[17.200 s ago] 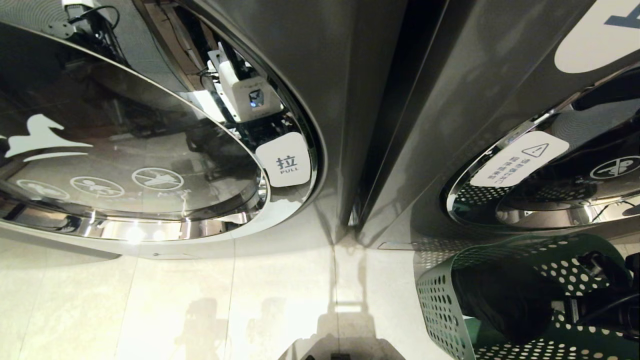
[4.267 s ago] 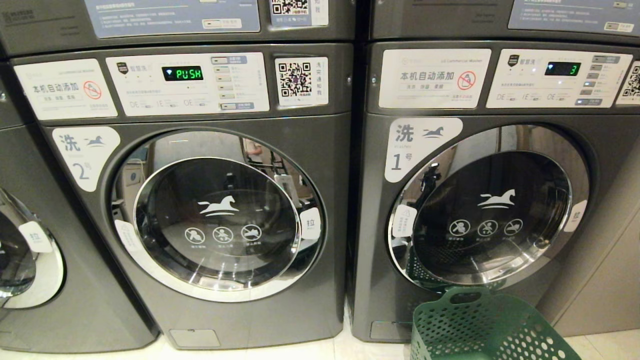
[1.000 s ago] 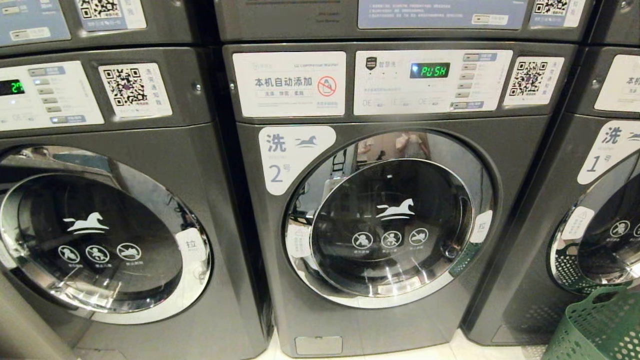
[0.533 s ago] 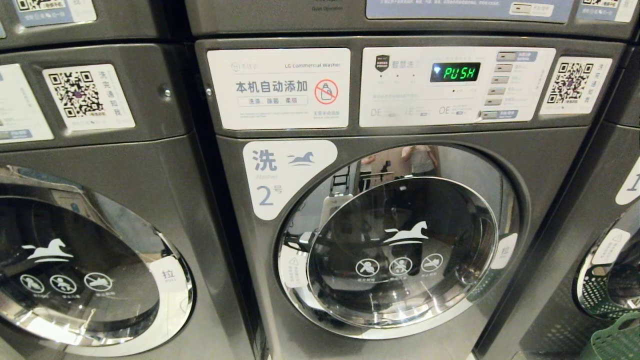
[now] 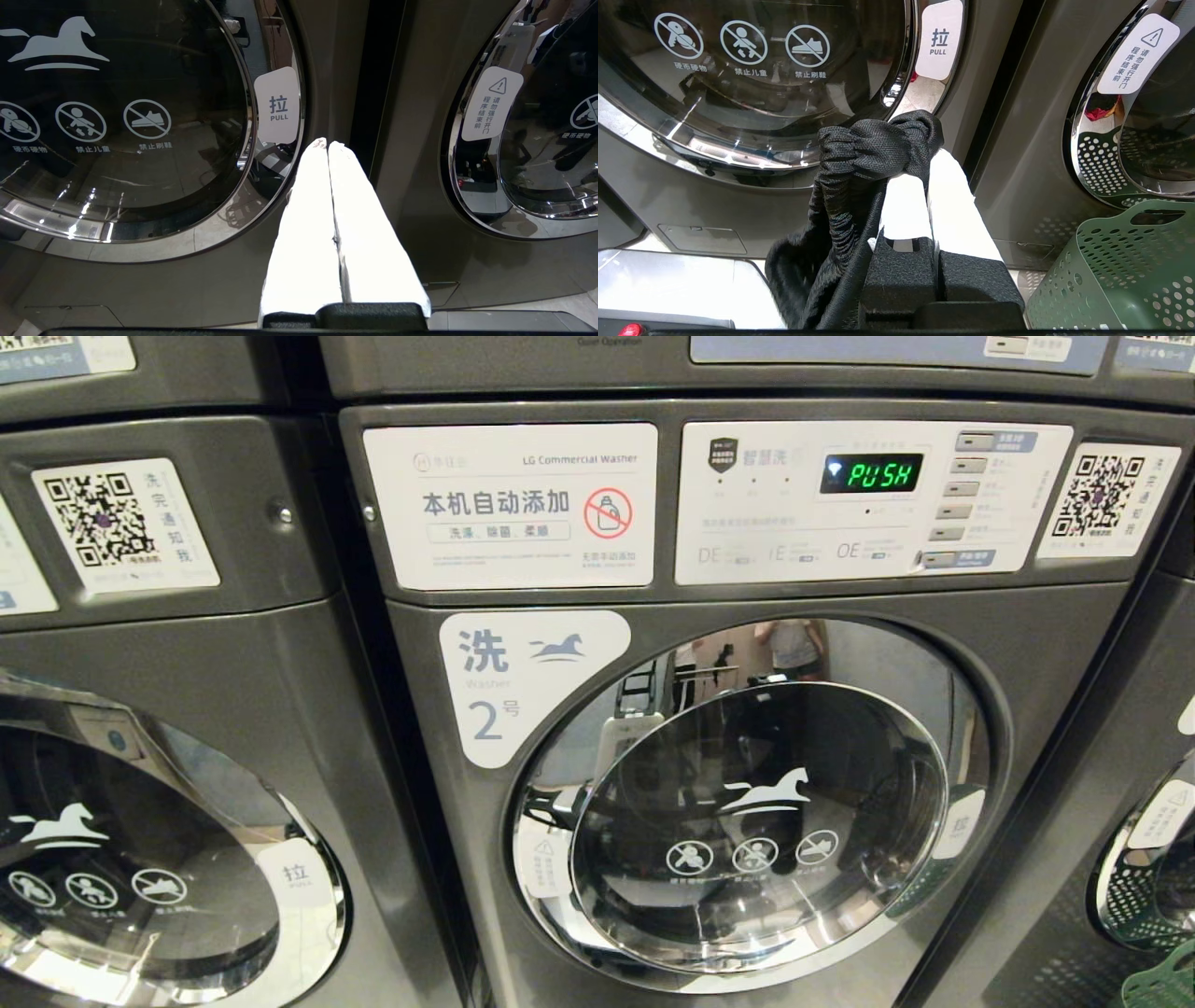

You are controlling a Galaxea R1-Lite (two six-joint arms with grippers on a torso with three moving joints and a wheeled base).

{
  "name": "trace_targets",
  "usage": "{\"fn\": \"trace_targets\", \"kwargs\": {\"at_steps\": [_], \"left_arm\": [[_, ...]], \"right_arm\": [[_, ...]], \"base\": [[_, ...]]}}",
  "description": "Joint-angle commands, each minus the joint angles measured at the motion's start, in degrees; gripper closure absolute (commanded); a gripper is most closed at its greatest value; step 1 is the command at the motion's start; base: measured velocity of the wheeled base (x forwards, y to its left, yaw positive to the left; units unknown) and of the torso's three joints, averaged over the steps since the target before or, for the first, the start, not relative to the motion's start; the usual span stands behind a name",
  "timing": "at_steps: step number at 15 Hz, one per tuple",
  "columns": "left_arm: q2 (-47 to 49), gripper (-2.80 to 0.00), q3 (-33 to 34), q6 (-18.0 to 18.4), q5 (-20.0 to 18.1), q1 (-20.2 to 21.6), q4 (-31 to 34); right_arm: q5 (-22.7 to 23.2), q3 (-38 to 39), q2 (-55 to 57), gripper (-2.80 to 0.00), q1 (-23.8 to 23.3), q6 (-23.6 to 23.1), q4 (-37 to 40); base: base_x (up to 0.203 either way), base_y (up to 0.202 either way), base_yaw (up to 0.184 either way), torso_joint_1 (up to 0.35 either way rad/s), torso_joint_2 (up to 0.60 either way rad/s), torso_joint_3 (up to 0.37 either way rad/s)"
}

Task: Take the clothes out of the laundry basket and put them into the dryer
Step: Put the clothes in the dryer

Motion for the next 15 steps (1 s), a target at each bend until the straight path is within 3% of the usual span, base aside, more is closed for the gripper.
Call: {"fn": "trace_targets", "kwargs": {"at_steps": [1,15], "left_arm": [[-0.02,0.00,0.01,-0.04,0.01,0.01,-0.02],[-0.02,0.00,0.01,-0.04,0.01,0.01,-0.02]], "right_arm": [[0.03,0.00,0.01,0.00,0.00,-0.05,0.08],[0.30,0.00,0.00,0.00,0.00,-0.67,0.08]], "base": [[0.000,0.000,0.000,0.000,0.00,0.000],[0.000,0.000,0.000,0.000,0.00,0.000]]}}
